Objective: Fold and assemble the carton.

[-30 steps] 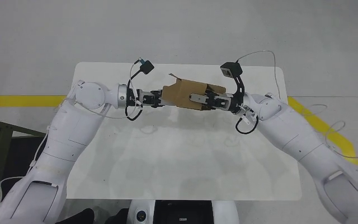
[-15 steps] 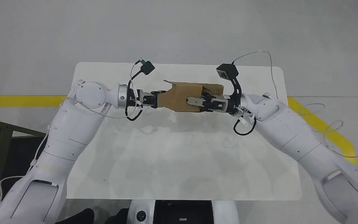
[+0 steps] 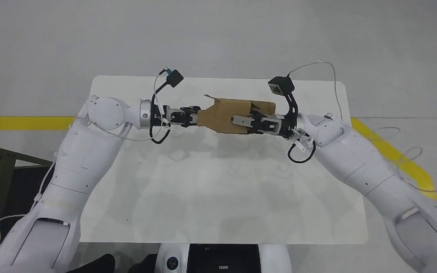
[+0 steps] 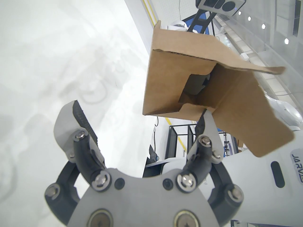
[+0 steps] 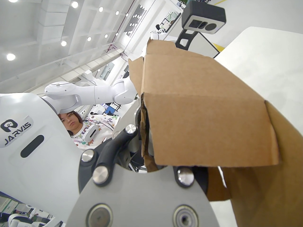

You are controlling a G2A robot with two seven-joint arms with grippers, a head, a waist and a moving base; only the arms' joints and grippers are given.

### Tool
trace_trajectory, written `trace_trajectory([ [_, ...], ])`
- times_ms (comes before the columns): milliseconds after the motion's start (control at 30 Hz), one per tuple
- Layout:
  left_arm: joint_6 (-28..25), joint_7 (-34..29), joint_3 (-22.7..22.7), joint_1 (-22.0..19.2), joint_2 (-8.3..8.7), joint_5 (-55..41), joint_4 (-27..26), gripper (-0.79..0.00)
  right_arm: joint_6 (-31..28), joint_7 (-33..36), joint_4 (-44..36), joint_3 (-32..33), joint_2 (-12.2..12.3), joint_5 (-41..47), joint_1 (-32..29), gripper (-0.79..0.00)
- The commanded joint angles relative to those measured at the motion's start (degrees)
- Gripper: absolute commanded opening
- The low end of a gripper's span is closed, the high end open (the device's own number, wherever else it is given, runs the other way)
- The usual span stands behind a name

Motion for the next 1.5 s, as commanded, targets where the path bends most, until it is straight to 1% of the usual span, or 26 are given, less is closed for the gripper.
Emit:
trace_trajectory([
  [0, 0.0, 0.4, -1.1, -0.1, 0.25, 0.0, 0.7, 0.000, 0.4, 0.4, 0.0, 0.0, 0.2, 0.2, -0.1, -0.785],
  [200, 0.2, 1.2, -4.2, -0.1, 0.99, -0.9, 1.4, 0.000, 2.6, 2.6, -1.0, -0.7, 0.3, 0.3, -0.2, -0.785],
  [333, 0.5, 1.9, -4.9, 0.2, 1.18, -1.0, 0.9, 0.000, 3.7, 3.7, -2.4, -1.6, 0.0, -0.1, -0.1, -0.785],
  [567, 0.7, 1.5, -3.8, 0.9, 1.08, -1.0, -0.2, 0.000, 3.8, 3.8, -2.7, -2.8, -1.0, -0.1, 0.2, -0.785],
  [800, 0.2, -1.7, -2.4, 0.8, 1.01, -1.2, -0.9, 0.000, 1.8, 1.8, -0.7, -2.1, -1.1, 0.1, 0.4, -0.785],
  [1467, -0.1, -1.9, -0.4, -0.5, 0.58, -1.6, -0.1, 0.000, 1.1, 1.1, -2.2, -3.3, -1.6, -0.4, 0.7, -0.785],
])
